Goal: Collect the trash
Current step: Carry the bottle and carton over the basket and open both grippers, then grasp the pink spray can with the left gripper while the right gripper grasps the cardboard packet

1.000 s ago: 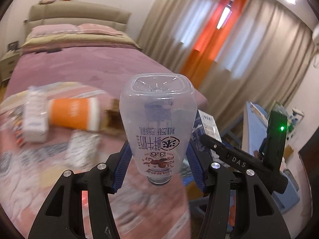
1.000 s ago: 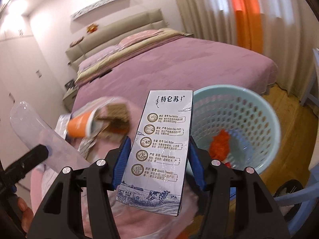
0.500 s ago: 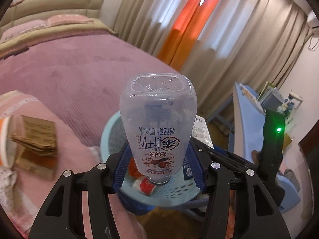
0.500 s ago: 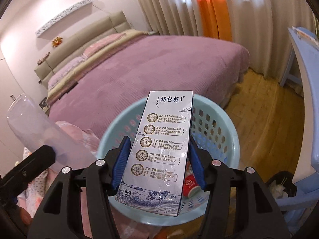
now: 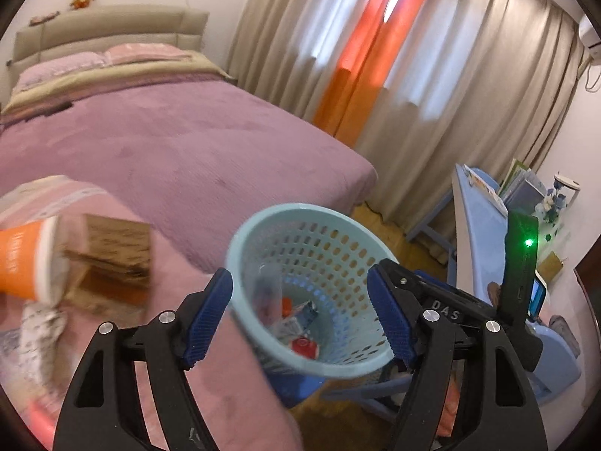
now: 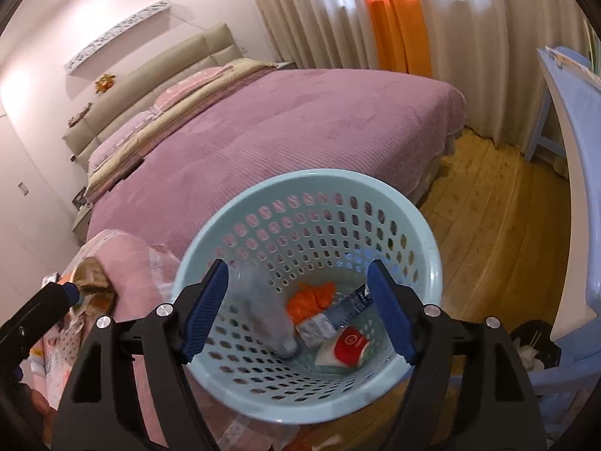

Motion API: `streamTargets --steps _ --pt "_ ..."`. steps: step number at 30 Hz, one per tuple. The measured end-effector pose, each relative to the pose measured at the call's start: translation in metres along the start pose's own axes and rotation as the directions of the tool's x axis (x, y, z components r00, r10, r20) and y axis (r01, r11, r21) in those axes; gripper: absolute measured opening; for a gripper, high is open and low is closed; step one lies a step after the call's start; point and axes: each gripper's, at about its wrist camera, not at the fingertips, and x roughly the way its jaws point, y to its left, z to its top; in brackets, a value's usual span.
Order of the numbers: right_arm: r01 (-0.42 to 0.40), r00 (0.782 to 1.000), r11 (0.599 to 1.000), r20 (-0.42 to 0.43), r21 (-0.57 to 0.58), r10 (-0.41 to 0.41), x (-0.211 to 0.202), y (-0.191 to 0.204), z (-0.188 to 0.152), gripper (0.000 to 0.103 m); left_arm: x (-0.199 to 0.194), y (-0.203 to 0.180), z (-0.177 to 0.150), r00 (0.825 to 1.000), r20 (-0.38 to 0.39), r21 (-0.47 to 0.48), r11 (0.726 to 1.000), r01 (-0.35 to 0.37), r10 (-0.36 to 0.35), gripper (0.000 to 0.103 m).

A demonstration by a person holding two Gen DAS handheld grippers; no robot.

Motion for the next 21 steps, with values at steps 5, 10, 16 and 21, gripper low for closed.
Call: streamTargets --steps 5,10,16,21 --pt "-0.056 0.996 0.991 0.06 -0.12 0.064 -0.029 0.049 -0.006 0.073 -0.049 0.018 -0.013 0.996 0.072 -0.036 0.998 -0.047 0.049 0.072" --pt "-0.136 0.983 0.963 0.087 -0.234 0.16 -0.049 0.107 -0.018 0.073 -0.107 0.046 -0.022 0.977 0.157 -0.082 0.987 -0.135 0.147 0.077" --pt "-0.213 0.969 0.91 0.042 -0.355 0.243 -0.045 0.175 -0.036 0.073 -0.179 0.098 -0.036 0.915 0.219 -0.173 0.936 -0.306 0.34 0.083" --pt "-0.193 0.971 0.866 0.034 -0.461 0.235 -0.022 0.211 -0.044 0.073 -0.232 0.156 -0.05 0.821 0.224 -0.298 0.839 -0.456 0.525 0.087"
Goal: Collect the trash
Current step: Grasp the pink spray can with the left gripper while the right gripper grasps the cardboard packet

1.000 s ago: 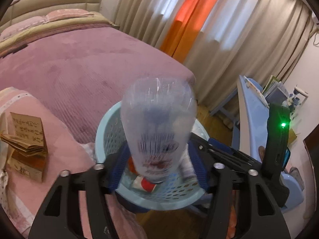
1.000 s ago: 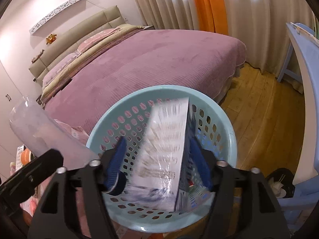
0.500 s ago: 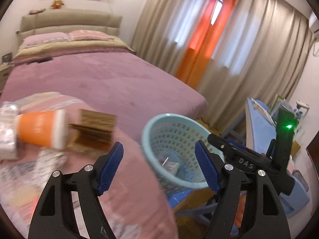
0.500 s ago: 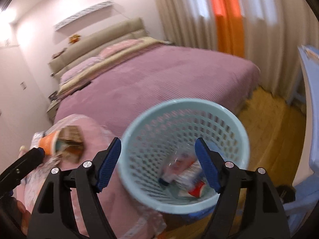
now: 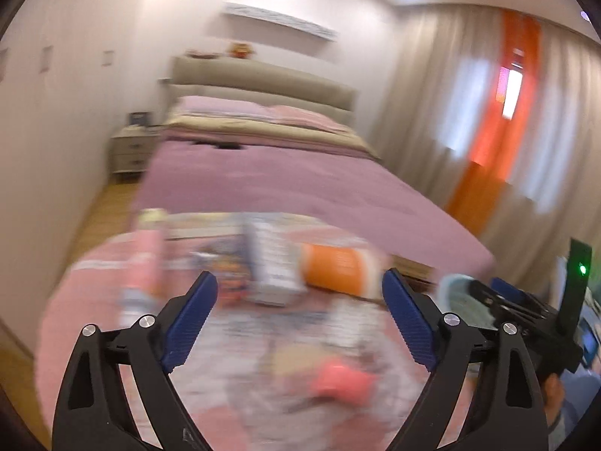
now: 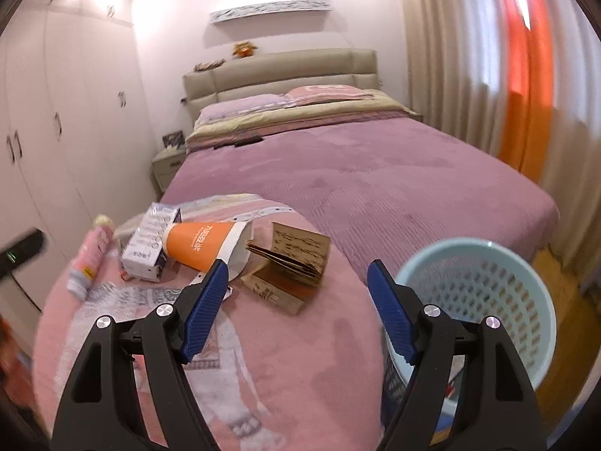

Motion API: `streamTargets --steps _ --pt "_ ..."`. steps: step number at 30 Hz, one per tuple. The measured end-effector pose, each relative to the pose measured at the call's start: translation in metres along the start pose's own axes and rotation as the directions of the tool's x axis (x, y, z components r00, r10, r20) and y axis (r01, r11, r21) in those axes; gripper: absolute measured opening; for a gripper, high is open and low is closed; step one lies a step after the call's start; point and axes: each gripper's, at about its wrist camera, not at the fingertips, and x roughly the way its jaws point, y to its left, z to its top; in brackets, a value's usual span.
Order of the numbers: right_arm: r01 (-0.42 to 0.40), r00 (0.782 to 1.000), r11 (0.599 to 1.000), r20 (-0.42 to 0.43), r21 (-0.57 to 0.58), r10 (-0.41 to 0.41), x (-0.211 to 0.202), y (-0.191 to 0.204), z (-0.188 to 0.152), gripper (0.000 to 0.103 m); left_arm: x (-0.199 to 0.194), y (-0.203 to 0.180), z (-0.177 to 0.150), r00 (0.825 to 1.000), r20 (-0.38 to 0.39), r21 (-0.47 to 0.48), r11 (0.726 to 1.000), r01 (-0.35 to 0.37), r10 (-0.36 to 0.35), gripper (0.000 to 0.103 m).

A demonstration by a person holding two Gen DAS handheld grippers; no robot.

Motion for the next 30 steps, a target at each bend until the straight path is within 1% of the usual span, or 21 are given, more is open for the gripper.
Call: streamTargets --steps 2,3,5,7,9,11,14,15,19,21,23,24,26,27,28,29,30 --pt "-0.003 1.0 0.999 -0.025 -0.035 0.002 0.019 0.005 -0.003 0.073 0.001 0.022 0.002 0.997 0.001 -0.017 0.997 -0.079 0.079 0.087" --pt "-0.003 0.999 0.999 -0.039 -0.049 0.001 0.028 0.005 -0.005 0.073 0.003 0.037 0.002 0.992 0.0 -0.023 0.991 -0.129 0.129 0.087" --pt "0.008 0.997 0.998 -0.072 -0.068 -0.013 0.046 0.003 -0.01 0.073 0.01 0.059 0.003 0.982 -0.023 -0.038 0.982 -0.186 0.186 0.087" --pt "0.001 0.995 0.998 -0.097 -0.071 -0.008 0.061 -0.004 -0.013 0.073 0.017 0.079 0.004 0.974 -0.047 -0.054 0.973 -0.225 0.222 0.087" --pt "-0.022 0.992 0.998 -0.121 -0.059 0.014 0.074 -0.011 -0.014 0.073 0.034 0.095 0.007 0.964 -0.091 -0.067 0.965 -0.255 0.249 0.087" --pt "-0.038 0.99 0.998 -0.139 -0.054 0.03 0.085 -0.017 -0.013 0.073 0.047 0.105 0.009 0.962 -0.129 -0.08 0.965 -0.25 0.239 0.087" --pt "-0.068 0.985 0.995 -0.163 -0.073 0.055 0.099 -0.019 -0.009 0.075 0.07 0.121 0.007 0.953 -0.19 -0.111 0.959 -0.26 0.237 0.087" --pt "-0.075 0.984 0.994 -0.17 -0.079 0.061 0.103 -0.02 -0.007 0.076 0.081 0.125 0.007 0.947 -0.216 -0.118 0.956 -0.268 0.239 0.087" --pt "-0.097 0.976 0.992 -0.205 -0.085 0.078 0.12 -0.018 -0.001 0.076 0.104 0.135 -0.001 0.929 -0.276 -0.119 0.951 -0.286 0.244 0.086" --pt "-0.118 0.971 0.989 -0.22 -0.09 0.095 0.128 -0.016 0.002 0.076 0.109 0.136 -0.003 0.925 -0.286 -0.113 0.95 -0.292 0.25 0.083" --pt "-0.129 0.966 0.987 -0.237 -0.095 0.104 0.134 -0.014 0.004 0.076 0.115 0.136 -0.006 0.917 -0.305 -0.102 0.949 -0.299 0.257 0.075" --pt "-0.141 0.963 0.985 -0.243 -0.102 0.113 0.135 -0.012 0.004 0.076 0.117 0.137 -0.007 0.915 -0.309 -0.096 0.949 -0.302 0.26 0.073" --pt "-0.156 0.96 0.98 -0.252 -0.12 0.122 0.135 -0.007 0.003 0.075 0.116 0.137 -0.009 0.908 -0.305 -0.076 0.944 -0.322 0.285 0.067" --pt "-0.156 0.96 0.98 -0.253 -0.125 0.12 0.135 -0.006 0.002 0.07 0.116 0.138 -0.008 0.907 -0.302 -0.071 0.942 -0.329 0.294 0.066" --pt "-0.16 0.958 0.979 -0.257 -0.127 0.124 0.135 -0.005 0.002 0.066 0.115 0.136 -0.009 0.907 -0.3 -0.07 0.941 -0.332 0.297 0.062" --pt "-0.166 0.957 0.978 -0.261 -0.124 0.129 0.135 -0.005 0.001 0.058 0.114 0.136 -0.009 0.908 -0.298 -0.071 0.942 -0.328 0.294 0.056" --pt "-0.171 0.956 0.978 -0.262 -0.119 0.135 0.135 -0.006 0.0 0.048 0.112 0.137 -0.008 0.915 -0.296 -0.077 0.948 -0.31 0.275 0.053"
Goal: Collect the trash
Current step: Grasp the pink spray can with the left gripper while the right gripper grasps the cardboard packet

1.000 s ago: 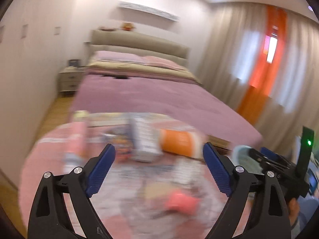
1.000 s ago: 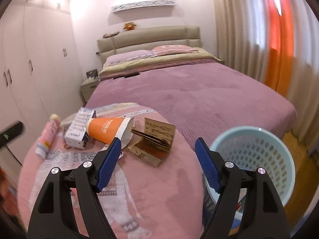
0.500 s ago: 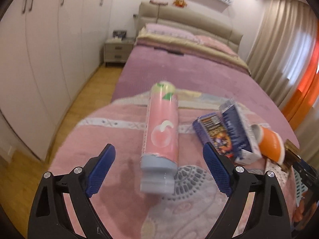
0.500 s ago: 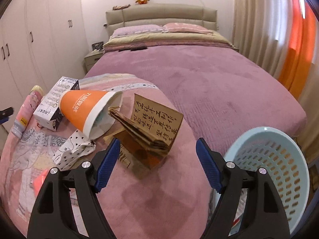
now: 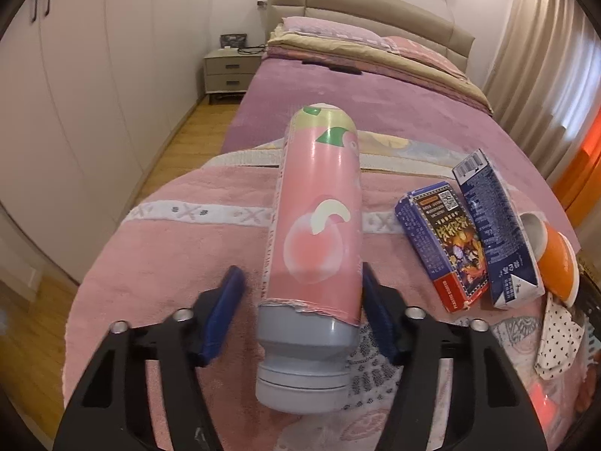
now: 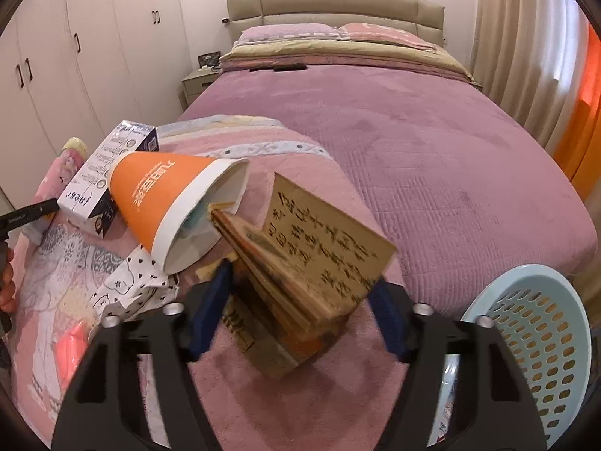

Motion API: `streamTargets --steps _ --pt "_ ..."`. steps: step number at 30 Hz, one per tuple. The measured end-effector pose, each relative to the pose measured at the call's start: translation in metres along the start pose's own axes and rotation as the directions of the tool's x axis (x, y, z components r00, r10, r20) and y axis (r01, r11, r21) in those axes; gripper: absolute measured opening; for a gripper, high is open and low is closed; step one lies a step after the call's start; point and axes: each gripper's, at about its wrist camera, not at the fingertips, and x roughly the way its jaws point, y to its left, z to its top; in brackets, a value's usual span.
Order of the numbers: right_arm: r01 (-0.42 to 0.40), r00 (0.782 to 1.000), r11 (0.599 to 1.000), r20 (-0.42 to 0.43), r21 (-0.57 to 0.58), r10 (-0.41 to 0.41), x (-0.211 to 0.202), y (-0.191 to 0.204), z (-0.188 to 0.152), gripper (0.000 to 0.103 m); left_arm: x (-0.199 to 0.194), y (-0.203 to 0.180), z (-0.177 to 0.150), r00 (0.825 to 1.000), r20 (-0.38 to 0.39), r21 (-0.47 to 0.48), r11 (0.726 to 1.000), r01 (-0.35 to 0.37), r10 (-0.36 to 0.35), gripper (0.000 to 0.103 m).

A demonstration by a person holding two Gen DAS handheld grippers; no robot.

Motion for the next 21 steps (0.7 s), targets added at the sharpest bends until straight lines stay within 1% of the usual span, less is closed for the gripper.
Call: streamTargets --steps 1,2,3,4,5,6,7,9,10,14,18,21 --pt "-0.012 1.0 1.0 -0.002 0.005 0.012 0.0 -0.001 -0.001 0.042 0.0 0.0 -0.001 1.0 0.003 -0.001 1.0 0.014 -0.014 0.046" --pt "-0.024 1.0 1.0 -0.003 0.012 0.025 0.0 -0.003 -0.002 0.034 -0.001 0.0 -0.001 1.0 0.005 0.0 1.0 0.015 -0.015 0.046" --pt "-0.026 1.0 1.0 0.003 0.017 0.026 -0.002 -0.004 -0.003 0.029 -0.002 -0.001 -0.002 1.0 0.008 0.003 1.0 0.009 -0.009 0.046" --pt "-0.031 0.999 0.999 0.013 0.018 0.031 -0.005 -0.004 -0.004 0.026 -0.004 -0.001 -0.003 1.0 0.013 0.008 1.0 0.008 -0.009 0.046" --pt "-0.038 0.999 0.999 0.031 0.017 0.037 -0.009 -0.004 -0.006 0.019 -0.007 -0.001 -0.004 1.0 0.021 0.009 1.0 0.018 -0.018 0.046" --pt "-0.04 0.998 0.999 0.046 0.016 0.039 -0.012 -0.004 -0.007 0.015 -0.009 -0.002 -0.005 0.999 0.029 0.008 1.0 0.028 -0.028 0.045" --pt "-0.039 0.998 0.999 0.058 0.016 0.038 -0.016 -0.003 -0.009 0.014 -0.014 -0.002 -0.007 0.998 0.04 0.006 0.999 0.043 -0.043 0.045" --pt "-0.043 0.996 0.999 0.076 0.019 0.042 -0.023 -0.002 -0.012 0.007 -0.021 -0.004 -0.01 0.997 0.058 0.003 0.998 0.057 -0.057 0.045" --pt "-0.05 0.995 0.999 0.084 0.021 0.048 -0.026 -0.001 -0.014 0.006 -0.027 -0.005 -0.012 0.995 0.071 0.006 0.998 0.067 -0.068 0.045" --pt "-0.033 0.993 0.999 0.112 0.012 0.031 -0.042 0.005 -0.023 0.004 -0.046 -0.011 -0.018 0.989 0.106 0.018 0.995 0.099 -0.1 0.045" --pt "-0.03 0.989 0.999 0.146 0.029 0.025 -0.06 0.005 -0.033 0.004 -0.068 -0.02 -0.026 0.978 0.139 0.02 0.987 0.157 -0.159 0.045" --pt "-0.015 0.984 0.999 0.176 0.036 0.008 -0.076 0.004 -0.039 0.004 -0.08 -0.033 -0.03 0.967 0.156 0.044 0.98 0.194 -0.199 0.045"
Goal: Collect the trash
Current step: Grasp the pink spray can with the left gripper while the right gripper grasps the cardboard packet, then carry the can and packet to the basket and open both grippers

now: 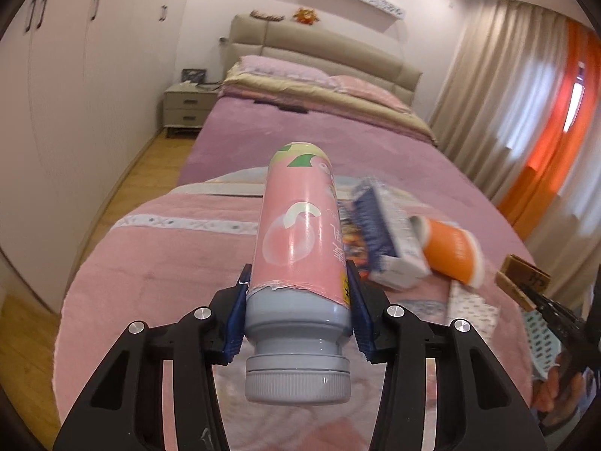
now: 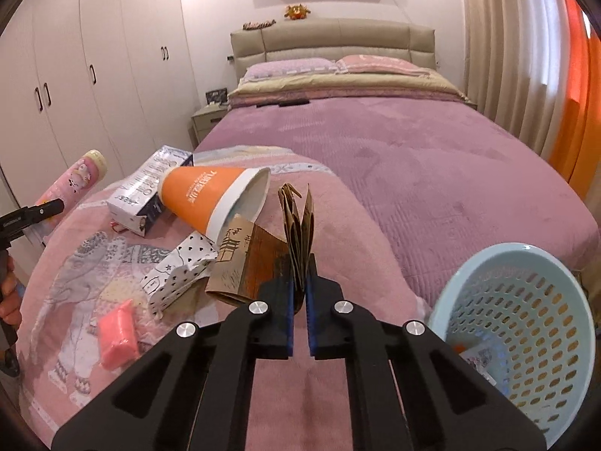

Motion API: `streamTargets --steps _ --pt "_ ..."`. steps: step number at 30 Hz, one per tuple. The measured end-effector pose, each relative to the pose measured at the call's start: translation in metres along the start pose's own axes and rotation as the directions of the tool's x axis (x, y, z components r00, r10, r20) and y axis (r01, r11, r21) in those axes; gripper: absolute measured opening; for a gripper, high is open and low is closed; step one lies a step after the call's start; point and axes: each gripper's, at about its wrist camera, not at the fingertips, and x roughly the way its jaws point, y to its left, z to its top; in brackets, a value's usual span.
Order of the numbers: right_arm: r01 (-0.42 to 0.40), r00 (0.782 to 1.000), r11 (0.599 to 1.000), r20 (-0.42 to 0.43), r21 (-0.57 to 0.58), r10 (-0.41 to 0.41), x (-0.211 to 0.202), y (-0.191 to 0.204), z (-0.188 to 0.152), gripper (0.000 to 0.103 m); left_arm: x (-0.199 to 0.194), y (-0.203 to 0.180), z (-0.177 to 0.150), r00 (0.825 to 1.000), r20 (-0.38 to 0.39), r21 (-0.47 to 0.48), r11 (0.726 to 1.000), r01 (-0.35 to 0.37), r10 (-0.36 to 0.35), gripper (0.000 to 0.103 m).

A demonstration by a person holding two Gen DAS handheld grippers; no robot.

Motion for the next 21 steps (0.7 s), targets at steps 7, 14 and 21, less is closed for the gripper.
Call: streamTargets --steps 7,14,21 --pt "0.07 0.994 0.996 0.084 0.052 -0.074 -0.047 -0.018 -0.006 0.004 -0.012 -0.053 -0.006 0.987 0.007 0.074 0.984 0.161 -0.162 0.045" --pt "0.248 0.956 0.967 0.149 0.055 -0.254 -0.098 -0.043 -0.01 0.004 -0.017 -0.132 -0.014 0.944 -0.022 0.151 0.932 0.33 -0.33 0.045" --pt "0.329 0.926 0.939 0.162 0.106 -0.342 -0.127 -0.08 -0.02 0.004 -0.003 -0.21 -0.025 0.896 -0.088 0.215 0.87 0.443 -0.435 0.045"
